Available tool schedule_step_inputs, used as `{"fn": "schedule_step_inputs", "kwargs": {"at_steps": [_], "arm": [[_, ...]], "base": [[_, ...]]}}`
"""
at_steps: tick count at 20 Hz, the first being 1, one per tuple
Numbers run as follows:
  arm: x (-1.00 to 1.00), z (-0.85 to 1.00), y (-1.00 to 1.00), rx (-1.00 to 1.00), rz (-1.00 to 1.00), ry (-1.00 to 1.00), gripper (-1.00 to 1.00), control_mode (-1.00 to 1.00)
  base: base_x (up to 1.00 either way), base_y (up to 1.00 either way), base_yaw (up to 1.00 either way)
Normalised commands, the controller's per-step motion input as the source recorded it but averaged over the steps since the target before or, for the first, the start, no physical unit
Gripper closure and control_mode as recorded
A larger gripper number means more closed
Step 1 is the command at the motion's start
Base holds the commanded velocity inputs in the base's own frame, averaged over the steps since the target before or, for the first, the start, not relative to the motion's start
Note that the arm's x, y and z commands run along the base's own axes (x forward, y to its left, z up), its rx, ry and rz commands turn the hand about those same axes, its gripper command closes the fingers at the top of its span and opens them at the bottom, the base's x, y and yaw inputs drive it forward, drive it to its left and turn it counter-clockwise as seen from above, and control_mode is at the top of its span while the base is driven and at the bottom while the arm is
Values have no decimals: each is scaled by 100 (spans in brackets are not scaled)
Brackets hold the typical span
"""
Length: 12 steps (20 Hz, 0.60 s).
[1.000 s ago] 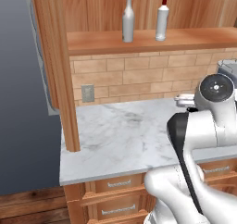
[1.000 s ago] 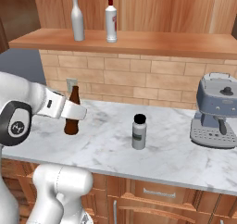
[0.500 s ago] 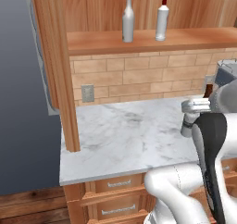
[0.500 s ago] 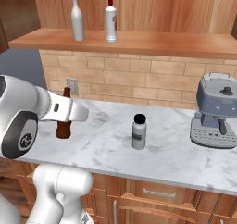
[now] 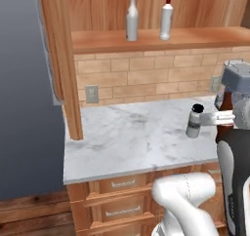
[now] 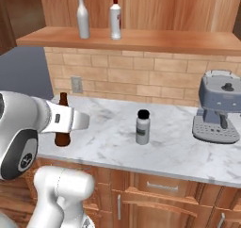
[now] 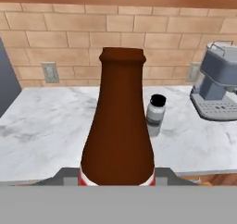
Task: Sort all alcoholic drinks to one cabinet, and non-alcoholic drinks to the other.
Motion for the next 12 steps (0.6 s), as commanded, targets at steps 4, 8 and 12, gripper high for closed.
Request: {"fn": "schedule_step_inputs", "kwargs": {"at_steps": [4, 8, 12], "arm": [[0, 0, 0, 0, 0, 0, 100, 100], [0, 0, 0, 0, 0, 0, 100, 100], [0, 0, 0, 0, 0, 0, 100, 100]], "base": [[-100, -16, -1], [-100, -32, -3], [-94, -50, -2]]}}
